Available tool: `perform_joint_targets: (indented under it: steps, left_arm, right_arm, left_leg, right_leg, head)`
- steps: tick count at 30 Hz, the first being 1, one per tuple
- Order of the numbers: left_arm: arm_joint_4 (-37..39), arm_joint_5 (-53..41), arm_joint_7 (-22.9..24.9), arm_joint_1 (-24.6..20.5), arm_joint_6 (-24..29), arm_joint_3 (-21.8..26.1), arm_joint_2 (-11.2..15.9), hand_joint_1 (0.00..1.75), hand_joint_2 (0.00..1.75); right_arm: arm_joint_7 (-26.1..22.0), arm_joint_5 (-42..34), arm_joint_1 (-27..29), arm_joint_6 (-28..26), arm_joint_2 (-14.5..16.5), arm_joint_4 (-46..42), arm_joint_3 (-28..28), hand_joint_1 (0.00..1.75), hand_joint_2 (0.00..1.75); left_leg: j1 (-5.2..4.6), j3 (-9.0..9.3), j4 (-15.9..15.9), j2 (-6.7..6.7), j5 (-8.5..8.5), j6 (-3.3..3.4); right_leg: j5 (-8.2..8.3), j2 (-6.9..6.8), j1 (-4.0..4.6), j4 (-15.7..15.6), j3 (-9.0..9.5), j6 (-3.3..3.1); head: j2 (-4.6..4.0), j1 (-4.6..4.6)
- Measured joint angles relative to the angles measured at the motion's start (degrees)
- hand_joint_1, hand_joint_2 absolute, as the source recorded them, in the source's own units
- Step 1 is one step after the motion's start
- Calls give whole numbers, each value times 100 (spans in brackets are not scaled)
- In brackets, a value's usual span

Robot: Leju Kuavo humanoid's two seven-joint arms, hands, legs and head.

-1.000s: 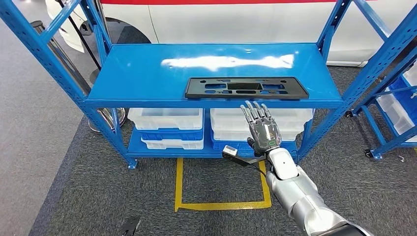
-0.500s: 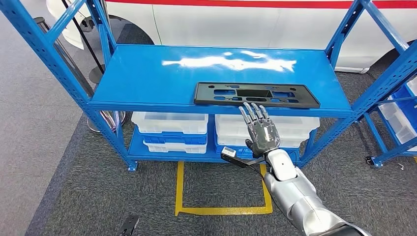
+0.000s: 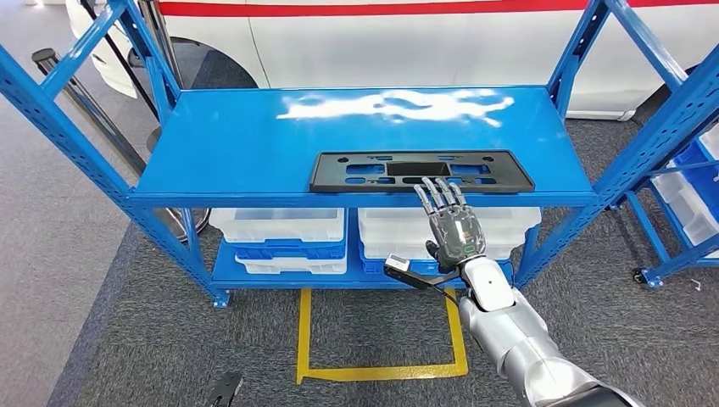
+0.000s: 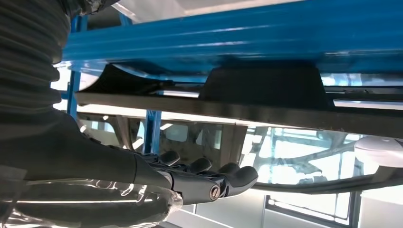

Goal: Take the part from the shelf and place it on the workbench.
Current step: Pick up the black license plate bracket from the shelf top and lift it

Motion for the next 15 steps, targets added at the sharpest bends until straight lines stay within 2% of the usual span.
perform_joint_targets:
  steps: [1, 2, 4, 7, 9, 11, 12, 13, 14, 15]
  left_arm:
    - [1, -14, 0, -2, -6, 0, 2, 0, 0]
    - [2, -29, -1, -7, -10, 0, 3, 0, 0]
    - [4, -45, -1, -14, -17, 0, 4, 0, 0]
    - [4, -50, -2, -8, -18, 0, 5, 0, 0]
    - [4, -51, -5, -20, -18, 0, 8, 0, 0]
    - [4, -50, -7, -32, -18, 0, 10, 0, 0]
    - [4, -48, -4, -30, -18, 0, 10, 0, 0]
    - [4, -47, -1, -23, -18, 0, 9, 0, 0]
    - [4, -47, 2, -16, -18, 0, 9, 0, 0]
    - [4, -48, 4, -12, -17, 0, 9, 0, 0]
  right_arm:
    - [-18, 2, 0, 0, 14, -5, 0, 0, 175]
    - [-32, 3, 0, 0, 32, -14, 1, 0, 175]
    - [-52, 4, 9, 1, 57, -32, 2, 0, 175]
    - [-79, 7, 16, -1, 75, -72, 2, 0, 175]
    - [-81, 7, 4, -2, 78, -94, 2, 0, 175]
    - [-82, 5, 27, -2, 78, -93, 2, 0, 175]
    - [-82, 4, 54, -2, 78, -93, 2, 0, 175]
    - [-83, 4, 79, -2, 78, -93, 2, 0, 175]
    - [-84, 2, 93, -2, 78, -93, 2, 0, 175]
    - [-84, 0, 95, -2, 78, -94, 2, 0, 175]
  left_leg:
    - [-16, 136, -333, -2, 190, 29]
    - [-34, 263, -611, -3, 282, 60]
    - [-70, 367, -798, -10, 239, 103]
    - [-36, 447, -924, -13, 211, 171]
    - [-6, 534, -994, -7, 198, 231]
    - [-9, 584, -1000, -7, 152, 269]
    - [-9, 611, -995, -11, 124, 272]
    - [-9, 647, -990, -17, 90, 271]
    - [-9, 693, -982, -24, 51, 264]
    - [-9, 747, -971, -31, 3, 251]
  right_leg:
    - [-40, 4, 7, 4, 42, 19]
    - [-71, 7, 13, 6, 67, 43]
    - [-96, 7, 17, -10, 73, 99]
    - [-157, -10, 16, 10, 76, 184]
    - [-352, -23, 8, 431, -131, 229]
    - [-596, -25, -2, 1181, -580, 257]
    - [-615, -26, -10, 1441, -776, 267]
    - [-525, -27, -20, 1516, -885, 274]
    - [-316, -29, -28, 1358, -875, 273]
    - [-28, -33, -34, 996, -759, 263]
  head:
    - [0, 2]
    - [0, 1]
    - [0, 2]
    - [0, 5]
    - [0, 9]
    - [0, 9]
    - [0, 10]
    - [0, 10]
    - [0, 11]
    - [0, 11]
